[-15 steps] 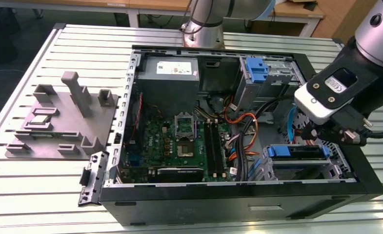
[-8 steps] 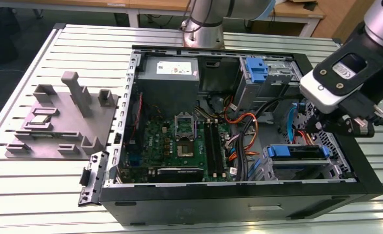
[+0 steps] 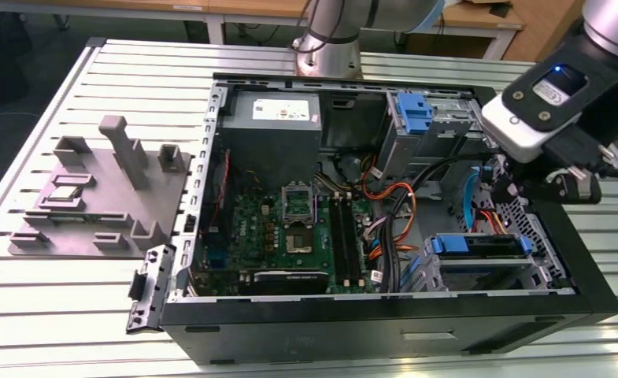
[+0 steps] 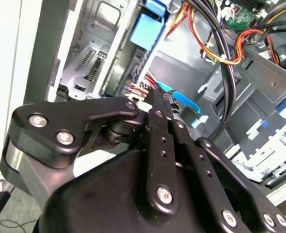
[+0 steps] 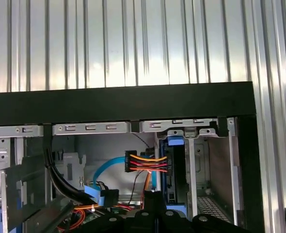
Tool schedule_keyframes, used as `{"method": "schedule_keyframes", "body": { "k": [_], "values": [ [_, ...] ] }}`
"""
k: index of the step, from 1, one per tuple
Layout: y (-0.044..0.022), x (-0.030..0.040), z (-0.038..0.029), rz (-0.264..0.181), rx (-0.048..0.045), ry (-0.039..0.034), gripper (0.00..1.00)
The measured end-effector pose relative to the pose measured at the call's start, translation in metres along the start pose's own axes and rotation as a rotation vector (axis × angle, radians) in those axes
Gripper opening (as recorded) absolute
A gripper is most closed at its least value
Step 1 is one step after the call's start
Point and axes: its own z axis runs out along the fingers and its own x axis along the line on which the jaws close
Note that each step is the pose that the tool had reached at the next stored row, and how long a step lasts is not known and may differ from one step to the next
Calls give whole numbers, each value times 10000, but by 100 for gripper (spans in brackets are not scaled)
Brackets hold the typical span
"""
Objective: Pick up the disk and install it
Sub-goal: 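Insert the second disk wire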
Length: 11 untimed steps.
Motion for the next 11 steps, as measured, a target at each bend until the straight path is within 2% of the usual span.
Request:
{"method": "schedule_keyframes", "body": {
  "k": [2, 4, 11],
  "values": [
    [-5, 76, 1, -6, -7, -119, 10],
    [-8, 135, 0, -11, -12, -180, 10],
    [-18, 313, -33, -16, 0, -301, 10]
  ]
}}
